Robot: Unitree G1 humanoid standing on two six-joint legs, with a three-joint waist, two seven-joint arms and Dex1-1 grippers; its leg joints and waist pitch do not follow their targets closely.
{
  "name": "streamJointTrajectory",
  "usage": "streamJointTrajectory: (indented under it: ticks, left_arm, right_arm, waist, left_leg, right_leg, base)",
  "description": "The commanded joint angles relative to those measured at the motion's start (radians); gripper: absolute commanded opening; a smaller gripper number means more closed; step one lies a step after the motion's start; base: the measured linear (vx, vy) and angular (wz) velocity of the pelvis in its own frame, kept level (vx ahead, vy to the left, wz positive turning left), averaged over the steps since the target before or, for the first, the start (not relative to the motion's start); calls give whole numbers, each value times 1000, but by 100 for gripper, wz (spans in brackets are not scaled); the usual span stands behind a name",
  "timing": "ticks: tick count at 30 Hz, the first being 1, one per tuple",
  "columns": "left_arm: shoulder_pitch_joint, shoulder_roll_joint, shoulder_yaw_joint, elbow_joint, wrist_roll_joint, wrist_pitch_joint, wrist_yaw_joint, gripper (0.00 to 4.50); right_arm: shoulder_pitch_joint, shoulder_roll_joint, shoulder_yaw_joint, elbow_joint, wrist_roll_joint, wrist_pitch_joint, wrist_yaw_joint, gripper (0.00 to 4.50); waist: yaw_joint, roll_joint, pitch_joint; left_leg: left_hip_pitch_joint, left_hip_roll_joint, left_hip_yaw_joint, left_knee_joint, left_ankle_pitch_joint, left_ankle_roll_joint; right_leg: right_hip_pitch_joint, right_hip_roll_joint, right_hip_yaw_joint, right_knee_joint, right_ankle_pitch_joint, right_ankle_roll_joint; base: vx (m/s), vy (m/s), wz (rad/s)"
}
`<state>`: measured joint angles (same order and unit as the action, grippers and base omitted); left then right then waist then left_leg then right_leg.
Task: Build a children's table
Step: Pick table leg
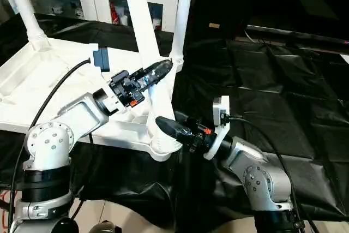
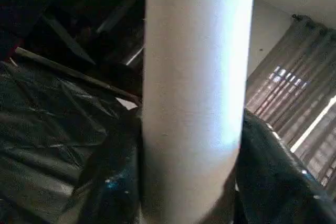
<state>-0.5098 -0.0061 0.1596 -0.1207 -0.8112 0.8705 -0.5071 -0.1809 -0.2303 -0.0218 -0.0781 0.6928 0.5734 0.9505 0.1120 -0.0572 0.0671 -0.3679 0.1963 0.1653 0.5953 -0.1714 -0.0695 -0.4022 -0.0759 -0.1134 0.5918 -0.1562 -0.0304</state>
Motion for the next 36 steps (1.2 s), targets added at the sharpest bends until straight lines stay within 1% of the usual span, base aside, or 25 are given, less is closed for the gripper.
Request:
streamJointTrajectory:
  ticks: [1, 3, 5, 7, 8, 9, 10, 11, 12, 14, 15, 20, 21, 22, 23, 24, 25, 27, 28, 29, 31, 33, 34, 35, 36]
  left_arm:
    - [-30, 5, -35, -4, 17, -22, 5, 213]
    - [-30, 5, -35, -4, 17, -22, 5, 213]
    - [-37, 29, -72, -4, 83, -54, 14, 194]
    - [-56, 65, -137, 8, 194, -95, 48, 190]
    - [-62, 74, -155, 13, 225, -108, 60, 190]
    - [-62, 74, -155, 13, 225, -108, 60, 189]
    - [-73, 82, -171, 27, 258, -109, 86, 188]
    - [-73, 82, -171, 27, 258, -109, 86, 188]
    - [-87, 94, -193, 46, 306, -119, 123, 187]
    - [-97, 103, -211, 58, 340, -125, 147, 187]
    - [-100, 106, -225, 58, 357, -131, 157, 187]
    - [-100, 104, -238, 56, 374, -146, 157, 187]
    - [-104, 100, -244, 60, 388, -156, 161, 187]
    - [-104, 100, -244, 60, 388, -156, 161, 187]
    - [-107, 97, -248, 63, 400, -165, 168, 187]
    - [-107, 97, -248, 63, 400, -165, 168, 187]
    - [-110, 93, -249, 67, 408, -172, 175, 187]
    - [-112, 89, -249, 68, 415, -177, 180, 187]
    - [-112, 89, -249, 68, 416, -177, 180, 187]
    - [-109, 86, -247, 62, 413, -177, 179, 187]
    - [-106, 83, -244, 59, 408, -176, 176, 187]
    - [-105, 81, -244, 58, 408, -176, 176, 187]
    - [-104, 80, -244, 57, 409, -176, 174, 187]
    - [-101, 79, -245, 56, 413, -178, 175, 187]
    - [-101, 79, -245, 56, 413, -178, 175, 187]
  right_arm:
    - [-14, -8, -1, 7, -32, 1, -57, 263]
    - [-14, -8, -1, 7, -32, 1, -57, 263]
    - [-35, 3, -3, 15, -42, -1, -89, 284]
    - [-75, 20, 26, 23, -124, -37, -166, 304]
    - [-85, 25, 35, 25, -150, -49, -188, 304]
    - [-85, 25, 35, 25, -150, -49, -188, 304]
    - [-102, 32, 52, 34, -192, -61, -228, 304]
    - [-102, 32, 52, 34, -192, -61, -228, 304]
    - [-130, 41, 80, 57, -260, -61, -303, 304]
    - [-153, 41, 115, 75, -320, -65, -350, 304]
    - [-167, 47, 143, 85, -356, -57, -387, 304]
    - [-177, 59, 161, 89, -379, -42, -424, 304]
    - [-185, 63, 180, 93, -402, -35, -441, 286]
    - [-185, 63, 180, 93, -402, -35, -441, 276]
    - [-192, 67, 193, 94, -419, -28, -455, 276]
    - [-192, 67, 193, 94, -419, -28, -455, 264]
    - [-196, 74, 201, 97, -428, -21, -467, 255]
    - [-197, 85, 196, 99, -413, -12, -471, 236]
    - [-197, 86, 196, 99, -412, -12, -471, 230]
    - [-194, 95, 181, 101, -379, 11, -463, 230]
    - [-191, 97, 177, 102, -363, 29, -456, 207]
    - [-188, 96, 176, 101, -360, 35, -452, 203]
    - [-186, 99, 173, 100, -356, 38, -451, 200]
    - [-182, 102, 166, 99, -350, 40, -448, 197]
    - [-182, 102, 166, 99, -350, 40, -448, 196]
  waist:
    - [0, 14, -71]
    - [-1, 15, -71]
    - [-1, 15, -72]
    - [-4, 16, -72]
    - [-6, 16, -73]
    - [-7, 17, -72]
    - [-6, 14, -73]
    - [-8, 14, -73]
    - [-8, 16, -73]
    - [-14, 15, -72]
    - [-15, 14, -73]
    - [-19, 17, -72]
    - [-19, 18, -73]
    - [-20, 17, -71]
    - [-21, 9, -70]
    - [-20, 12, -70]
    - [-21, 11, -70]
    - [-23, 13, -70]
    - [-23, 12, -71]
    - [-22, 12, -72]
    - [-22, 12, -73]
    - [-22, 9, -73]
    - [-21, 10, -73]
    - [-21, 7, -72]
    - [-21, 8, -71]
  left_leg:
    - [8, 33, -13, -73, -260, -2]
    - [9, 34, -14, -74, -264, -5]
    - [9, 33, -14, -74, -260, -6]
    - [10, 35, -18, -77, -259, -16]
    - [11, 35, -17, -77, -259, -21]
    - [12, 34, -15, -76, -259, -25]
    - [12, 36, -15, -75, -254, -25]
    - [10, 35, -15, -76, -249, -26]
    - [9, 37, -16, -76, -240, -30]
    - [9, 30, -13, -75, -252, -34]
    - [10, 32, -14, -75, -252, -37]
    - [10, 34, -13, -75, -264, -31]
    - [11, 34, -14, -75, -272, -32]
    - [10, 33, -14, -76, -279, -34]
    - [11, 33, -13, -76, -287, -32]
    - [11, 33, -14, -76, -289, -33]
    - [10, 33, -15, -76, -287, -33]
    - [11, 33, -15, -75, -287, -35]
    - [11, 34, -15, -75, -286, -35]
    - [9, 34, -15, -76, -281, -33]
    - [9, 35, -14, -76, -272, -32]
    - [8, 35, -13, -76, -267, -31]
    - [8, 34, -13, -75, -265, -30]
    - [7, 34, -12, -75, -264, -30]
    - [7, 34, -12, -75, -265, -30]
  right_leg:
    - [53, -71, 48, -102, -441, -25]
    - [52, -71, 48, -101, -446, -22]
    - [52, -71, 49, -100, -440, -21]
    - [50, -69, 49, -97, -430, -12]
    - [51, -70, 50, -95, -426, -11]
    - [50, -71, 51, -94, -423, -12]
    - [51, -73, 52, -93, -414, -19]
    - [51, -70, 52, -90, -404, -22]
    - [51, -70, 53, -87, -386, -25]
    - [51, -68, 52, -89, -400, -20]
    - [52, -71, 53, -89, -408, -17]
    - [49, -70, 55, -89, -385, -31]
    - [50, -71, 54, -88, -390, -33]
    - [49, -70, 54, -89, -399, -30]
    - [49, -71, 54, -92, -419, -25]
    - [48, -72, 53, -91, -427, -23]
    - [49, -72, 53, -92, -433, -20]
    - [47, -73, 54, -92, -441, -16]
    - [46, -73, 54, -92, -431, -16]
    - [48, -73, 55, -90, -416, -17]
    - [48, -72, 56, -87, -392, -22]
    - [49, -72, 56, -85, -380, -27]
    - [49, -72, 57, -85, -380, -29]
    - [49, -73, 56, -86, -391, -27]
    - [49, -74, 56, -87, -398, -26]
  base:
    - [0, 0, 0]
    - [0, 0, 0]
    - [0, 0, 0]
    - [0, 0, 0]
    - [0, 0, 0]
    - [0, 0, 0]
    - [0, 0, 0]
    - [0, 0, 0]
    - [0, 0, 0]
    - [0, 0, 0]
    - [0, 0, 0]
    - [0, 0, 0]
    - [0, 0, 0]
    - [0, 0, 0]
    - [0, 0, 0]
    - [0, 0, 0]
    - [0, 0, 0]
    - [0, 0, 0]
    - [0, 0, 0]
    - [0, 0, 0]
    - [0, 0, 0]
    - [0, 0, 0]
    - [0, 0, 0]
    - [0, 0, 0]
    - [0, 0, 0]
